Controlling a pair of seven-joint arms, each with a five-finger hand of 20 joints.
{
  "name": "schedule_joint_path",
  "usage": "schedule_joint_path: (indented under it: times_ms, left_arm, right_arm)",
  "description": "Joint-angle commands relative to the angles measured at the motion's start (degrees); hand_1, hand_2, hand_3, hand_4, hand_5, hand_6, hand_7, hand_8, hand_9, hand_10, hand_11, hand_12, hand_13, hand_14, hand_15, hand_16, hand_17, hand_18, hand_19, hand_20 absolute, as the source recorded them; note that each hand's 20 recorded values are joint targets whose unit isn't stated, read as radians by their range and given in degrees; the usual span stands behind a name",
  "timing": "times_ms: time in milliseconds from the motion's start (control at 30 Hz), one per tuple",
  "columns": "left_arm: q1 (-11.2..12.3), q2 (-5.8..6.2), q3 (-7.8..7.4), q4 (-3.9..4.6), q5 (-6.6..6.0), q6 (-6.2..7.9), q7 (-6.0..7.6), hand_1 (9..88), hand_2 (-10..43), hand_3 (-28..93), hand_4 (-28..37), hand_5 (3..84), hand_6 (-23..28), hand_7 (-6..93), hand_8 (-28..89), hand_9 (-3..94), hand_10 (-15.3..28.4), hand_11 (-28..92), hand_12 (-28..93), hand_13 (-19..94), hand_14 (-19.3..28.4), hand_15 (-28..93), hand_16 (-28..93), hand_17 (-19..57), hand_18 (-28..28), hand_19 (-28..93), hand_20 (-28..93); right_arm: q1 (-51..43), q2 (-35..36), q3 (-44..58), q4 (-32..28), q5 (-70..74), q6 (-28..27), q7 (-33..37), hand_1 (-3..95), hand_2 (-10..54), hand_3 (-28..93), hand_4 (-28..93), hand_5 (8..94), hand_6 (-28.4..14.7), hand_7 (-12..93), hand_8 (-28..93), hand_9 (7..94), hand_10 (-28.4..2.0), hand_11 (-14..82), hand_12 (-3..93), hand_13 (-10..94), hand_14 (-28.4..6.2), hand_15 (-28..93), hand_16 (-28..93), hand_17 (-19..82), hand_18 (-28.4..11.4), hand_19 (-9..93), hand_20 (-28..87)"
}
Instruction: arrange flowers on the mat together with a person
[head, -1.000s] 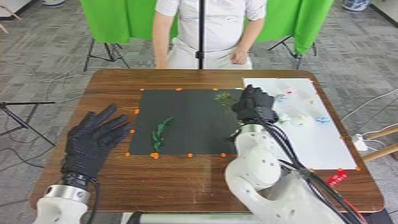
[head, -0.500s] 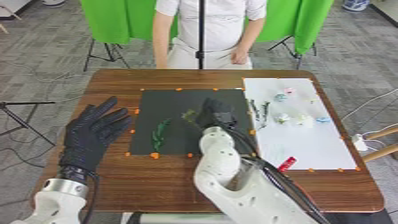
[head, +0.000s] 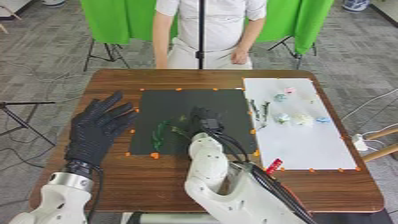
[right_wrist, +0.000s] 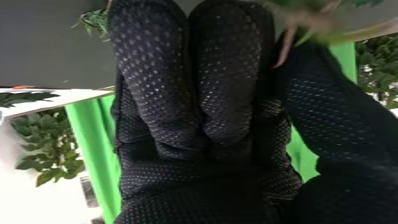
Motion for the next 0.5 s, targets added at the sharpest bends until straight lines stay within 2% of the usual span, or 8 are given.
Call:
schedule_joint_path:
  times_ms: [33,233,400,500]
  left_arm:
    - [-0.5,0.39,0.93,0.68,-0.01,-0.58,-0.56,20.8,13.6,74,-28.3,35.9,12.6,6.1,-7,35.9,24.2,25,9,26,28.4,49,-13,-8.2,25.8,57,-1]
    - [-0.2,0.33,0.83,0.6,-0.02,-0.19,-0.64,20.8,13.6,74,-28.2,35.9,12.6,6.1,-7,35.9,24.2,25,9,26,28.4,49,-13,-8.2,25.8,57,-1]
    - [-0.2,0.46,1.06,0.67,-0.13,-0.06,-0.39,20.8,13.6,74,-28.2,35.9,12.6,6.1,-7,35.9,24.1,25,9,26,28.4,49,-13,-8.2,25.7,57,-1]
    - [0.3,0.5,0.87,0.42,-0.08,0.27,-0.08,20.9,13.7,74,-28.2,35.9,12.6,6.2,-7,35.9,24.2,25,9,26,28.4,49,-13,-8.2,25.7,57,-1]
  right_arm:
    - [0.3,-2.0,-0.3,0.0,0.3,-4.2,0.6,39.4,-9.5,72,-28,93.5,0.6,18,-6,93.7,-11.4,41.6,13.8,91,-9.4,48,19,28,-18.5,84,-11]
    - [0.2,-2.1,-0.2,-0.6,2.2,-3.0,0.5,35.9,-9.5,72,-28,92.4,0.0,15,-12,93.7,-11.2,39.7,13.9,90,-9.5,48,19,28,-19.3,84,-12]
    - [0.6,-1.4,-0.9,-1.3,1.3,0.8,0.2,35.2,-8.9,71,-28,90.4,-0.5,14,-13,93.7,-11.2,37.6,13.8,90,-9.3,45,18,28,-19.8,84,-13]
    - [1.3,-0.5,-2.1,-1.7,-0.4,4.8,-0.2,34.7,-8.4,71,-28,89.4,-0.7,14,-13,93.7,-11.4,35.9,13.7,90,-9.5,44,18,28,-19.9,84,-13]
